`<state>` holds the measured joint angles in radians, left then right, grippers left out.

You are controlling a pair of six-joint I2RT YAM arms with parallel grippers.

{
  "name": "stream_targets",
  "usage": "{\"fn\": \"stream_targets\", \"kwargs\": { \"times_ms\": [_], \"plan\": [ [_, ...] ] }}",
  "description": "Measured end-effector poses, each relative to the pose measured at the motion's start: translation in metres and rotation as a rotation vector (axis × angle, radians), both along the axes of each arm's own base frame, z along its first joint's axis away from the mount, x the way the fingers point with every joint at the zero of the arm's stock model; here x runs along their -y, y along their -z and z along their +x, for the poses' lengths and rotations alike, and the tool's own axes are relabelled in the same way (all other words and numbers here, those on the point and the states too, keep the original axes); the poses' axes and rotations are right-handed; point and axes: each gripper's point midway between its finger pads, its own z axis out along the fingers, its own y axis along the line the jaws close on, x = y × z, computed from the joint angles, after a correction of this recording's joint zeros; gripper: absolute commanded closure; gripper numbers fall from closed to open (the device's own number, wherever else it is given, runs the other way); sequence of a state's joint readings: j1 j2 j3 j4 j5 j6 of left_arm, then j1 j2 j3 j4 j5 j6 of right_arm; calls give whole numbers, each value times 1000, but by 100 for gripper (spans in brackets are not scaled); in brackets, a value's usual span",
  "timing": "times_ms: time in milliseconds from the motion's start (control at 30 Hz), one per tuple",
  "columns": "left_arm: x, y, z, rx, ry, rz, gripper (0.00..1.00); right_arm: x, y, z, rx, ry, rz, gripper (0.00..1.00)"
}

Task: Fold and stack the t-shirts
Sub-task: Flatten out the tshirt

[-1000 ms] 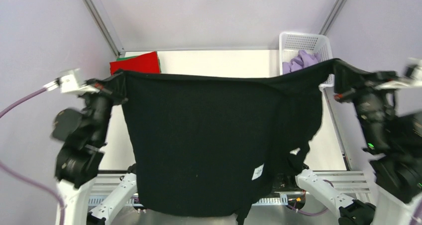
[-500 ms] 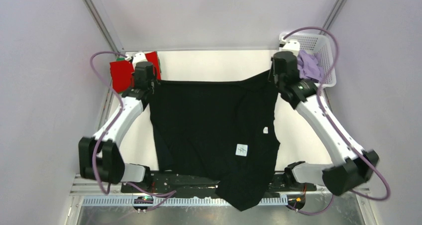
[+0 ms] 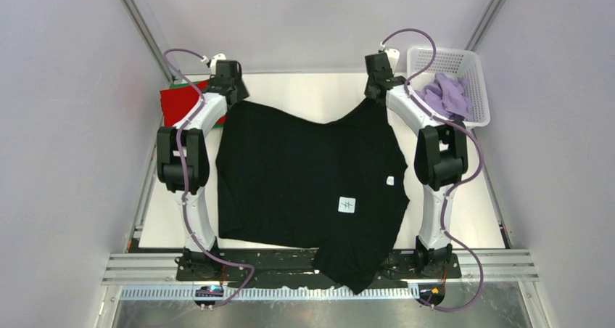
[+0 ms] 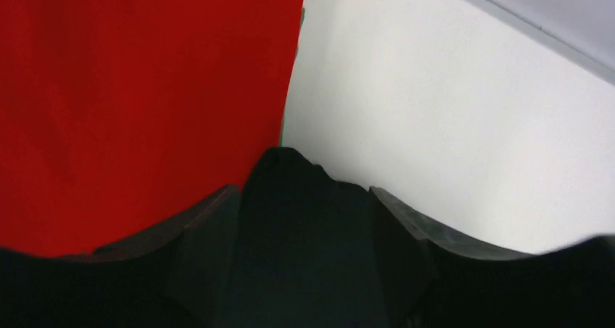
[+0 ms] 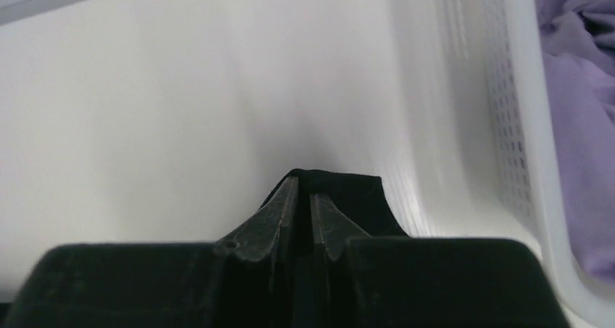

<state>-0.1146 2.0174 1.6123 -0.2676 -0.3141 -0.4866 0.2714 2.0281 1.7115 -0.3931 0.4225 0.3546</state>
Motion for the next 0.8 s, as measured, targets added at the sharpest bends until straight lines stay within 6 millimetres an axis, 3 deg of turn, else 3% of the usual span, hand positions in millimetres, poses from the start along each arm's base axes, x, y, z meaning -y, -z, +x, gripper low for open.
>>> {"fn": "stream_targets", "kwargs": {
  "times_ms": [33, 67, 100, 167, 333, 467, 633, 733, 800],
  "plan": [
    [0, 0, 4, -4, -6, -2, 1, 0, 3, 10, 2, 5, 10, 59],
    [0, 0, 7, -8, -8, 0, 1, 0, 6, 21, 6, 8, 21, 49],
    [-1, 0, 8, -12, -20, -8, 0, -1, 9, 27, 6, 5, 34, 20],
    [-2, 0, 6, -25, -28, -8, 0, -3, 14, 36, -3, -19, 59, 1],
    [-2, -5, -12, -35, -25, -28, 0, -9, 20, 31, -31, -97, 113, 5],
    [4, -25, -53, -24, 7, -81, 0, -19, 25, -9, -73, -169, 171, 4],
    [26, -56, -99, 51, 88, -159, 0, -38, 25, -64, -90, -231, 272, 5],
    [47, -45, -124, 35, 158, -197, 1, -50, 34, -79, -101, -261, 336, 5],
    [62, -22, -142, -18, 204, -214, 0, -57, 43, -83, -124, -275, 372, 4]
  ]
}}
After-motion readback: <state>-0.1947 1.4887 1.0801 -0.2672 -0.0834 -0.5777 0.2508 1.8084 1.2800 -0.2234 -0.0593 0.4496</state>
